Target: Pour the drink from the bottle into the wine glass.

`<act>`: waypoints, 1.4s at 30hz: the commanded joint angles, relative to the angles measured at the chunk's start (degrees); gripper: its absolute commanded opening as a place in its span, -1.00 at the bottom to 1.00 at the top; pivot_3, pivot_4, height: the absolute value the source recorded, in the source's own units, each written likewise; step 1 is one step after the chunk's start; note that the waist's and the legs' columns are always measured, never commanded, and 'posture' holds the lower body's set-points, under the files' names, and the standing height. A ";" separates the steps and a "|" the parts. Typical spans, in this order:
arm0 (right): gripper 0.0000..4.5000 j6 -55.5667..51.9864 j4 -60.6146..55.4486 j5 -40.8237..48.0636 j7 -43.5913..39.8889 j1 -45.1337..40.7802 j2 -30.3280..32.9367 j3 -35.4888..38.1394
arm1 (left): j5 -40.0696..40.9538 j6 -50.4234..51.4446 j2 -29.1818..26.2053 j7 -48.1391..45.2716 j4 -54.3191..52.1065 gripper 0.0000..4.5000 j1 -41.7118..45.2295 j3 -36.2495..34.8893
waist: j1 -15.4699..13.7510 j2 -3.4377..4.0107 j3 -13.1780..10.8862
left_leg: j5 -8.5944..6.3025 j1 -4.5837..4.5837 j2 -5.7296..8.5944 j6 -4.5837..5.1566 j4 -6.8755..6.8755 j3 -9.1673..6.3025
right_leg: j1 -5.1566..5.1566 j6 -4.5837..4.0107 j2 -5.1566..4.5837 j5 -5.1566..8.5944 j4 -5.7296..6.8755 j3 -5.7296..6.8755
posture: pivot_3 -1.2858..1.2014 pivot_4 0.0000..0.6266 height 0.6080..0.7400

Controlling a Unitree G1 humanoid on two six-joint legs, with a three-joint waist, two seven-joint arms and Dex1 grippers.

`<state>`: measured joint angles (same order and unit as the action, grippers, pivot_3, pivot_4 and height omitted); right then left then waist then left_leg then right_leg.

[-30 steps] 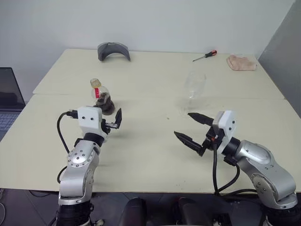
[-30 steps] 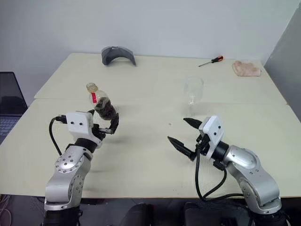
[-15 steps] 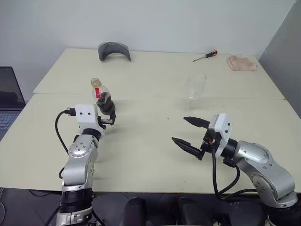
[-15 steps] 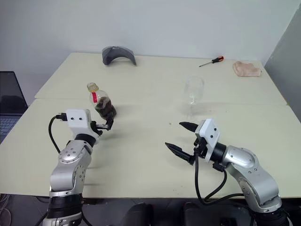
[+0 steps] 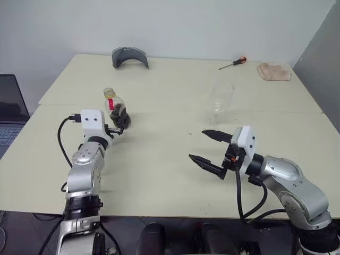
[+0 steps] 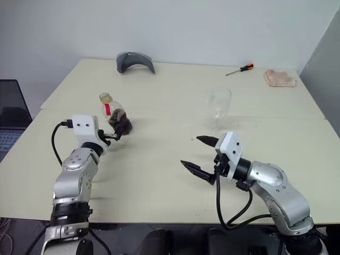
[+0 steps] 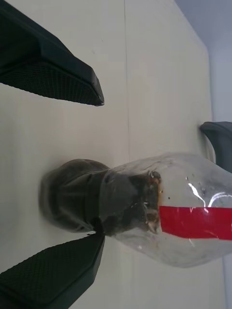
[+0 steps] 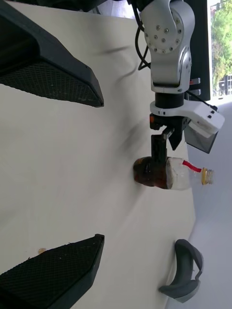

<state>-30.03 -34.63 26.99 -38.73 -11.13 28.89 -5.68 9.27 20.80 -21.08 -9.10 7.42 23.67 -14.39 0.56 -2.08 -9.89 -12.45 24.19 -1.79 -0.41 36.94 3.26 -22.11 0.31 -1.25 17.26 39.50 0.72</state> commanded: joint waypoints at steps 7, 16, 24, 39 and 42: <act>1.00 2.17 0.10 -0.72 -0.73 -1.14 0.89 1.08 | -0.75 -6.64 -1.34 -2.79 11.52 1.00 8.43 0.56 | -0.32 -0.03 -0.01 | 0.01 0.00 0.00 -0.01 0.01 -0.01 | 0.00 -0.01 -0.01 0.00 0.03 0.02 | 0.03 -0.52 1.00; 1.00 4.02 0.49 -2.95 -1.48 -0.06 2.35 0.83 | 0.46 -11.41 0.17 -5.25 19.10 0.35 13.24 0.63 | -0.39 -0.04 -0.01 | 0.01 0.01 0.00 -0.01 0.02 0.00 | -0.01 -0.01 -0.02 0.00 0.03 0.03 | 0.03 -0.52 1.00; 1.00 4.21 0.58 -3.02 1.95 1.10 0.23 2.64 | 0.21 -10.70 -0.18 -6.66 14.72 -0.50 15.49 1.61 | -0.39 -0.07 -0.03 | 0.02 0.02 0.00 -0.03 0.03 -0.01 | -0.01 -0.01 -0.02 -0.01 0.04 0.04 | 0.03 -0.52 1.00; 1.00 4.15 0.98 -6.19 18.16 2.01 -8.70 9.50 | -9.95 -12.46 2.06 -15.39 19.60 -0.60 32.46 19.35 | -0.56 -0.10 -0.03 | 0.16 0.15 0.08 -0.26 0.06 0.01 | -0.13 0.00 -0.03 -0.01 0.05 0.02 | 0.03 -0.52 1.00; 1.00 3.82 2.27 -8.01 22.00 -0.89 -11.01 9.09 | -14.45 -19.11 3.79 -15.13 29.43 -0.60 38.86 23.41 | -0.25 -0.09 -0.03 | 0.16 0.16 0.07 -0.25 0.05 0.05 | -0.17 0.00 -0.01 -0.01 0.05 -0.03 | 0.03 -0.52 1.00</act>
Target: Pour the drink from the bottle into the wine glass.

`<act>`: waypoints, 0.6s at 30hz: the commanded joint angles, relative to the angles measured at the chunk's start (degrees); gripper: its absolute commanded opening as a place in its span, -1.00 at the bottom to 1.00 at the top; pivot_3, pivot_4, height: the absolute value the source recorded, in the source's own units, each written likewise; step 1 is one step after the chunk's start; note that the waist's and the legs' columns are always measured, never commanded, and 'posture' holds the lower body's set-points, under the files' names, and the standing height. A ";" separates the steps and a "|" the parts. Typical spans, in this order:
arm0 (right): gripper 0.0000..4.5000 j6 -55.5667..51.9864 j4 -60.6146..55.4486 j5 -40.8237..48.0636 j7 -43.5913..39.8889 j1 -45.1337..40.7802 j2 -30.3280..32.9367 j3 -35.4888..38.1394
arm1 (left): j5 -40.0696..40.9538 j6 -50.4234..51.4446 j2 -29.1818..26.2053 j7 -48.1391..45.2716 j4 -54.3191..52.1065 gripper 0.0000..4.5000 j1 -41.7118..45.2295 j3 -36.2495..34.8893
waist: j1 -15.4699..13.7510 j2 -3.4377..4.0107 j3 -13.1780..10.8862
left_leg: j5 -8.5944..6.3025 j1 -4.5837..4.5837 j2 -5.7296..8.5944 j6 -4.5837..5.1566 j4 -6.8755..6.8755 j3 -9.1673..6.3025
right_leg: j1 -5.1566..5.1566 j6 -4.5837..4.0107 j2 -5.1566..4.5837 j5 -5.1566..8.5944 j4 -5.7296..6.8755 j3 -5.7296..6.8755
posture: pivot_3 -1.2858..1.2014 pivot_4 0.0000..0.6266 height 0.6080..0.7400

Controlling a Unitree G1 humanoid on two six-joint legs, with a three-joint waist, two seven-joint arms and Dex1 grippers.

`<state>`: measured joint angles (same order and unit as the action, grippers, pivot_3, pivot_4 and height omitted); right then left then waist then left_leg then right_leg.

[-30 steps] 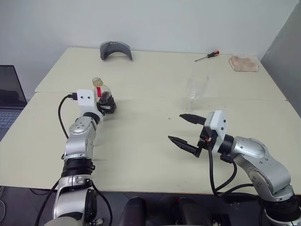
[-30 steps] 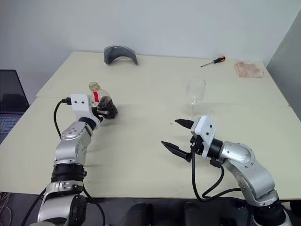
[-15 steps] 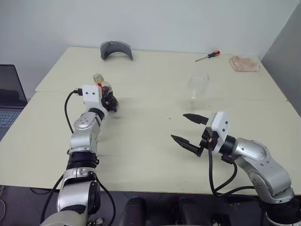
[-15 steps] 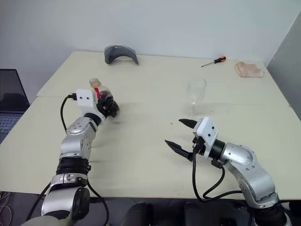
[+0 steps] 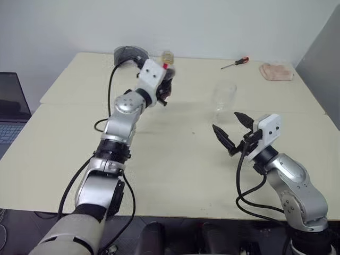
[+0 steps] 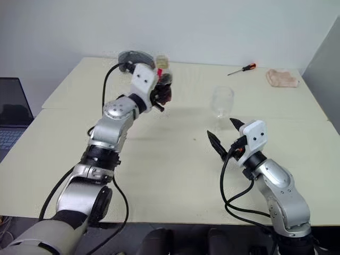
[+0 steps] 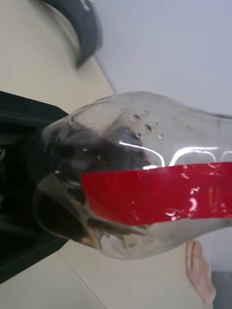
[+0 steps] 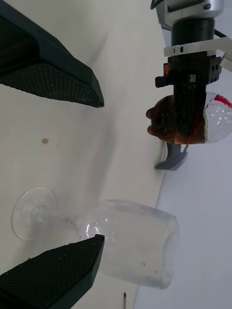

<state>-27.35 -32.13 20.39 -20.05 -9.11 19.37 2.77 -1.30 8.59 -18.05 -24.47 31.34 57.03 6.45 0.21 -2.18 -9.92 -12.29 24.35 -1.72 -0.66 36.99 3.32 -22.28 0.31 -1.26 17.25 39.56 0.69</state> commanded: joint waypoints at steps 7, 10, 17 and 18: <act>1.00 -2.73 -0.16 -4.97 9.73 -7.53 -4.62 -0.63 | -10.86 -19.45 2.82 2.83 22.65 -0.60 14.79 6.92 | 0.12 0.00 0.00 | 0.00 0.05 -0.02 0.00 -0.03 0.03 | -0.08 0.00 0.04 0.02 -0.03 -0.03 | 0.03 -0.52 1.00; 1.00 -4.08 -0.63 -5.47 10.50 -8.71 -5.05 -1.69 | -14.61 -24.57 3.30 5.08 27.99 -0.61 18.14 9.15 | 0.06 0.00 0.00 | 0.00 0.17 -0.02 0.00 -0.02 0.03 | -0.16 0.00 0.04 0.02 -0.09 -0.02 | 0.03 -0.52 1.00; 1.00 -7.36 -1.29 -5.26 11.13 -11.00 -5.95 -2.09 | -21.52 -32.19 4.80 10.43 35.95 -0.65 23.99 13.24 | -0.08 0.00 0.00 | 0.01 0.48 0.03 0.00 0.03 0.04 | -0.47 0.00 0.01 0.01 -0.05 -0.01 | 0.03 -0.52 1.00; 1.00 -7.51 -1.37 -5.36 11.16 -11.16 -5.98 -2.07 | -21.98 -32.74 5.04 10.87 36.60 -0.65 24.51 13.43 | -0.08 0.00 0.00 | 0.01 0.48 0.03 0.00 0.03 0.04 | -0.47 0.00 0.01 0.01 -0.05 -0.01 | 0.03 -0.52 1.00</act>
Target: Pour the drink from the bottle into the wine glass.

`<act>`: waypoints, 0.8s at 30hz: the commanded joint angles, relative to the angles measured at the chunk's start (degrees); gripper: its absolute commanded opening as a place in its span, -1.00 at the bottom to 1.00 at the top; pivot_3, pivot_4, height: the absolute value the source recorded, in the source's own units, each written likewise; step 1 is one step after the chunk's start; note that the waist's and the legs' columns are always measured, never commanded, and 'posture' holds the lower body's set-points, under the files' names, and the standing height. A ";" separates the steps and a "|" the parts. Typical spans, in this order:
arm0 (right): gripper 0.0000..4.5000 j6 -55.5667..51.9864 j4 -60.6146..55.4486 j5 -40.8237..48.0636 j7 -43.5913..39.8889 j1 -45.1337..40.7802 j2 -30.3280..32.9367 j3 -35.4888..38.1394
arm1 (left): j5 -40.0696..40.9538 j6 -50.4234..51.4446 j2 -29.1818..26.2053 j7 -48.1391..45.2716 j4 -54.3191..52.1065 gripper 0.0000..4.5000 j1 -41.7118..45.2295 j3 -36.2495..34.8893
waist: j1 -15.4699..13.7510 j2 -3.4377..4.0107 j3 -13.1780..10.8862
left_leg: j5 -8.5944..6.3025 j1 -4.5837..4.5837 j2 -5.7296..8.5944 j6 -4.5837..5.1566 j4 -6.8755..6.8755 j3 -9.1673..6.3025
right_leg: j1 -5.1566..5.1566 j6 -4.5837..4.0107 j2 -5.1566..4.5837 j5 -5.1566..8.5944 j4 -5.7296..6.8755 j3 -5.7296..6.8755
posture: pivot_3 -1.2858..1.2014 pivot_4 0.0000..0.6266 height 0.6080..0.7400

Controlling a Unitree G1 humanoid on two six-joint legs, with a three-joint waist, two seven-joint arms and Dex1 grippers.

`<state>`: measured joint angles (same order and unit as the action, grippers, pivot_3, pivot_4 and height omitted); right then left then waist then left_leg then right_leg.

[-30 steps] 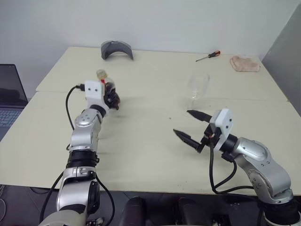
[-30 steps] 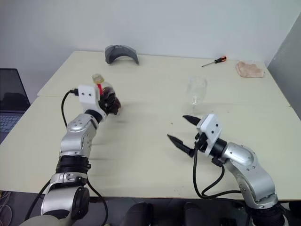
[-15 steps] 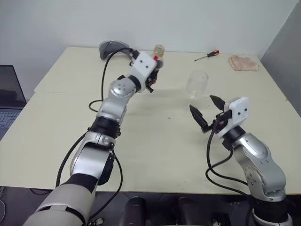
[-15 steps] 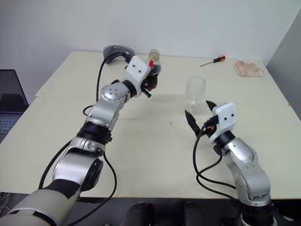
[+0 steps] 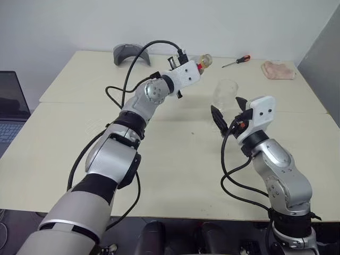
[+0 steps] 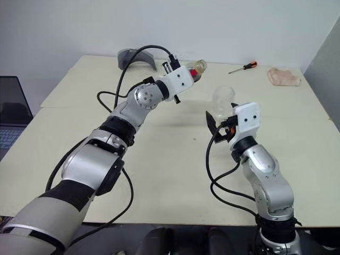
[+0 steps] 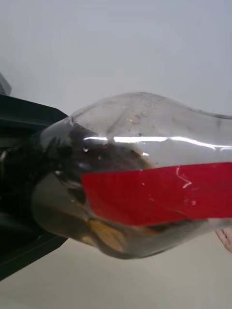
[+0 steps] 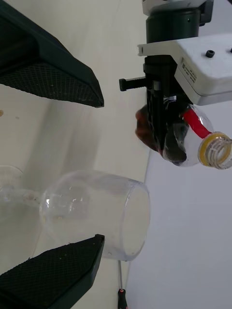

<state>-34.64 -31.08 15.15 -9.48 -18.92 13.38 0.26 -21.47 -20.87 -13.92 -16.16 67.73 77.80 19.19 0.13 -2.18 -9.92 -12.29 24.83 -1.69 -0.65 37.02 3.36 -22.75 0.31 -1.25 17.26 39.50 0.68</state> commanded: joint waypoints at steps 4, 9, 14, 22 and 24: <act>1.00 0.13 -1.32 -1.22 1.20 -1.93 -0.11 0.88 | -5.86 -5.47 1.51 5.99 2.40 -0.65 5.48 3.30 | 0.02 0.00 0.00 | 0.00 0.00 -0.01 0.00 0.00 0.01 | -0.02 0.00 0.00 0.00 0.03 -0.01 | 0.03 -0.52 1.00; 1.00 -0.03 -0.89 -1.61 1.92 -2.03 -0.37 0.97 | -9.72 -6.39 1.96 9.37 4.09 -0.65 7.25 5.53 | 0.15 0.00 0.00 | 0.01 0.01 -0.01 0.00 0.00 0.08 | -0.21 0.00 0.01 0.00 0.24 -0.08 | 0.03 -0.52 1.00; 1.00 -0.45 -0.82 -1.70 2.55 -2.22 -1.00 0.57 | -11.94 -5.72 2.03 11.51 5.71 -0.65 9.11 6.66 | 0.15 0.00 0.00 | 0.06 0.11 -0.02 -0.04 0.01 0.10 | -0.44 -0.01 0.02 0.01 0.48 -0.11 | 0.03 -0.52 1.00; 1.00 -0.44 -0.55 -1.99 2.53 -2.15 -1.64 0.43 | -14.42 -4.40 2.57 13.31 6.94 -0.65 10.44 8.05 | 0.16 0.00 0.00 | 0.08 0.11 0.00 -0.03 0.04 0.13 | -0.43 -0.01 0.02 0.01 0.49 -0.11 | 0.03 -0.52 1.00; 1.00 -0.47 -0.56 -2.09 2.52 -2.08 -1.77 0.38 | -14.57 -3.77 2.73 13.41 7.21 -0.65 10.54 7.95 | 0.16 0.00 0.00 | 0.08 0.11 0.00 -0.03 0.03 0.12 | -0.44 -0.01 0.02 0.01 0.49 -0.11 | 0.03 -0.52 1.00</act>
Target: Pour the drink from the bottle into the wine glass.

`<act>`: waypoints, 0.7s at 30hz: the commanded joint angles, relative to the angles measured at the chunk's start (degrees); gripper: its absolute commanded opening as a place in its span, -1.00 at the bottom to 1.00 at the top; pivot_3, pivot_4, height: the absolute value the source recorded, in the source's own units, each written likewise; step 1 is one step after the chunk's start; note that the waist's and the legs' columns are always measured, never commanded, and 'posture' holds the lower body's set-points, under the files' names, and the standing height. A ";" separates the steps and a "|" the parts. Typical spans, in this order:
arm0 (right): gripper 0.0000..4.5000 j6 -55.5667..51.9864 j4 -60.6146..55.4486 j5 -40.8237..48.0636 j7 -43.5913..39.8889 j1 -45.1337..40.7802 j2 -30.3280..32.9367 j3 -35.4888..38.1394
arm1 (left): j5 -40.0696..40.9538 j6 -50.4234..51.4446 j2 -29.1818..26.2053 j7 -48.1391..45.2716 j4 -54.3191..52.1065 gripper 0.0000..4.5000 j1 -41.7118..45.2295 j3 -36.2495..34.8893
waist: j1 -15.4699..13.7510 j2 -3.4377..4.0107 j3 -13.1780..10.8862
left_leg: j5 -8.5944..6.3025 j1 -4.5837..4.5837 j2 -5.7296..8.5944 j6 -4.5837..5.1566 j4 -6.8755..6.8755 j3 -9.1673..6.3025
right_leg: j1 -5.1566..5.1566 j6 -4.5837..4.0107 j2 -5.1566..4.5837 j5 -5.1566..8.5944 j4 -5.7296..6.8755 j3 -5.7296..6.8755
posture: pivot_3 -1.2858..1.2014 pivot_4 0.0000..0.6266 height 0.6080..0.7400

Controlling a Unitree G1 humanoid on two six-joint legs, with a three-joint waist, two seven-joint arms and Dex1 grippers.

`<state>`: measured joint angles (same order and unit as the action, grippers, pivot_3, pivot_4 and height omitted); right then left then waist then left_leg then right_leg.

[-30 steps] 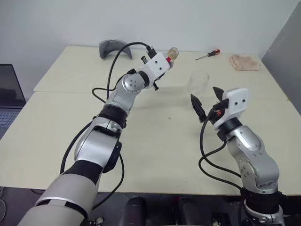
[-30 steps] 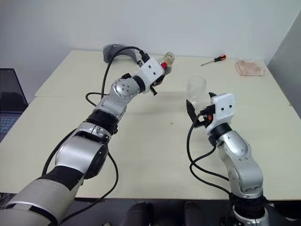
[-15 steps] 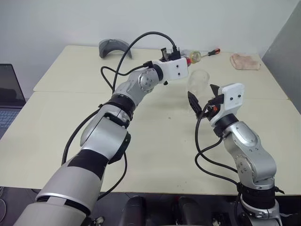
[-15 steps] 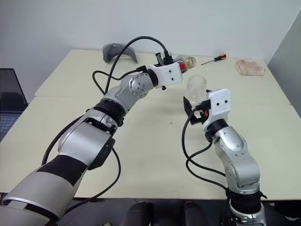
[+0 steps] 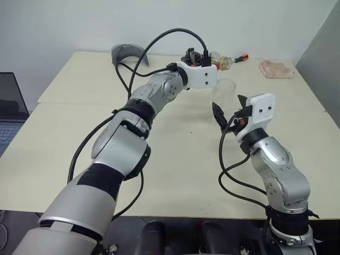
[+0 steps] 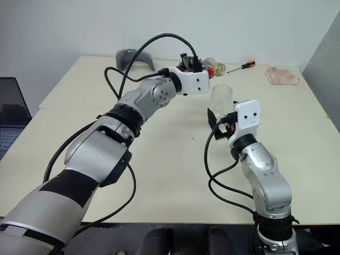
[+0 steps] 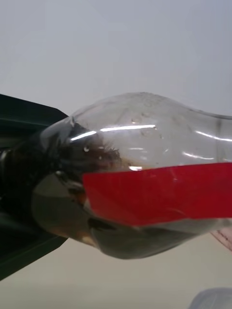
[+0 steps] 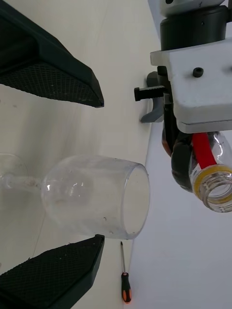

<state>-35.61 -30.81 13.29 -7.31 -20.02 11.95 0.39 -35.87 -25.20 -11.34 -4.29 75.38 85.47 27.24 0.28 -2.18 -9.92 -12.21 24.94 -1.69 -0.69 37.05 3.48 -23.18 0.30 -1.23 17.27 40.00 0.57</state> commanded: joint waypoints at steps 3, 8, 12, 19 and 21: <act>1.00 0.38 -0.87 -0.45 0.33 -0.90 -0.48 0.21 | -0.91 1.26 0.31 2.20 -0.12 -0.65 3.09 0.09 | 0.04 0.00 0.00 | 0.00 0.00 0.00 0.00 0.00 0.00 | 0.00 0.00 0.00 0.00 0.00 0.00 | 0.03 -0.52 1.00; 1.00 -0.09 -1.14 -0.90 0.33 -0.95 -0.78 0.04 | -2.16 1.76 0.63 3.38 0.32 -0.66 3.37 0.91 | 0.01 0.00 0.00 | 0.01 0.00 0.00 -0.01 0.01 0.00 | 0.00 0.00 0.00 0.00 0.01 -0.01 | 0.03 -0.52 1.00; 1.00 -0.74 -1.67 -1.11 0.58 -1.11 -0.92 0.07 | -2.89 1.98 0.79 3.86 0.53 -0.66 3.49 1.27 | 0.01 0.00 0.00 | 0.01 0.00 0.00 -0.01 0.02 0.00 | 0.00 0.00 0.00 0.00 0.02 -0.01 | 0.03 -0.52 1.00; 1.00 -1.51 -1.85 -1.88 1.02 -1.24 -0.70 0.02 | -4.36 1.94 0.86 5.12 0.62 -0.66 4.08 2.30 | 0.01 0.00 0.00 | 0.02 0.00 0.00 -0.01 0.03 0.00 | 0.00 0.00 0.00 0.00 0.03 -0.01 | 0.03 -0.52 1.00; 1.00 -1.67 -1.81 -1.93 1.09 -1.33 -0.66 0.06 | -4.89 1.94 0.85 5.41 0.70 -0.66 4.24 2.77 | 0.01 0.00 0.00 | 0.02 0.00 0.00 -0.01 0.03 0.00 | 0.00 -0.01 0.00 0.00 0.03 -0.01 | 0.03 -0.52 1.00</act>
<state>-37.68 -30.63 11.82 -6.44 -20.08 11.15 0.13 -40.46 -22.99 -10.62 -0.52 77.07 86.36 29.78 0.30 -2.18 -9.92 -12.19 24.94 -1.68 -0.70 37.08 3.49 -23.18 0.30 -1.23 17.27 40.03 0.56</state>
